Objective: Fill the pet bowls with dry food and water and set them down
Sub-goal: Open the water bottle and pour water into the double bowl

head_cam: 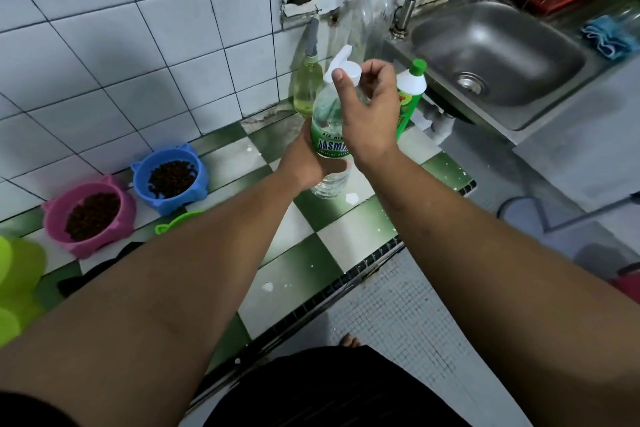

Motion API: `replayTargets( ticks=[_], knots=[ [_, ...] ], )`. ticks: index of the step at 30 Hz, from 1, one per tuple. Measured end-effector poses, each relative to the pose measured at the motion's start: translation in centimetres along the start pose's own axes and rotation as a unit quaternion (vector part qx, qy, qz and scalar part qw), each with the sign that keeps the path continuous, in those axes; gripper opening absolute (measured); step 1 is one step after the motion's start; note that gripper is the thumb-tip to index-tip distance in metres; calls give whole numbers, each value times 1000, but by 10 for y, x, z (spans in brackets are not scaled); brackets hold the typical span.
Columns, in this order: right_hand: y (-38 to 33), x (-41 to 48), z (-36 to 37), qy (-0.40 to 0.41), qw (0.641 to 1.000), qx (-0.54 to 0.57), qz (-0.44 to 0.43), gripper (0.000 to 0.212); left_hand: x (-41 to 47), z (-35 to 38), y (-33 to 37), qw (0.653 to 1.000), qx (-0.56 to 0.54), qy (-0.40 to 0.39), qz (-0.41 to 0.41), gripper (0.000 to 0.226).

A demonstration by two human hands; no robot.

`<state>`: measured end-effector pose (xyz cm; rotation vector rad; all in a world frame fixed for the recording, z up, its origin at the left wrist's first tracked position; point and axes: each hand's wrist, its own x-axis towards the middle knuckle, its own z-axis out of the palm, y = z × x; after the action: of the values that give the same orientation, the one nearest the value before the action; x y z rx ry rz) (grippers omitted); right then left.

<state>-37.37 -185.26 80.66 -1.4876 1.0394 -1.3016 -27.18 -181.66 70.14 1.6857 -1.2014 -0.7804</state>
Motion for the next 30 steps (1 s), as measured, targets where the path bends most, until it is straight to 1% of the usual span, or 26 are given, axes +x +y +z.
replayTargets(
  ticks=[2, 4, 6, 8, 10, 14, 17, 21, 24, 27, 30],
  knots=[
    [-1, -3, -1, -16, 1000, 5, 0, 24, 1, -1, -1, 1000, 0, -2, 3, 88],
    [-3, -5, -2, -27, 999, 16, 13, 25, 2, 0, -3, 1000, -3, -2, 3, 88],
    [-5, -5, -3, -40, 999, 18, 29, 31, 1, 2, -4, 1000, -7, 0, 3, 88],
    [-7, -7, -4, -53, 998, -12, 25, 38, 1, 3, -6, 1000, -15, -3, 1, 88],
    [-8, -8, -5, -57, 998, -22, 17, 41, 2, 3, -8, 1000, -19, -5, -3, 90],
    [-5, -2, -10, -28, 999, -31, -7, 33, 5, 4, -11, 1000, -19, -7, -13, 100],
    [-6, -1, -12, -33, 999, -39, -19, 28, 9, 5, -15, 999, -27, -4, -26, 103],
    [-3, 1, -14, -44, 998, -24, -28, 24, 17, 7, -18, 994, -80, -8, -73, 114],
    [-1, 2, -16, -54, 998, -16, -25, 26, 14, 6, -14, 994, -72, -8, -77, 114],
    [-1, 0, -17, -56, 998, -20, -30, 27, 11, 7, -12, 996, -52, -10, -72, 108],
    [1, 2, -20, -28, 999, -18, -34, 28, 11, 7, -12, 995, -57, -9, -78, 111]
  ],
)
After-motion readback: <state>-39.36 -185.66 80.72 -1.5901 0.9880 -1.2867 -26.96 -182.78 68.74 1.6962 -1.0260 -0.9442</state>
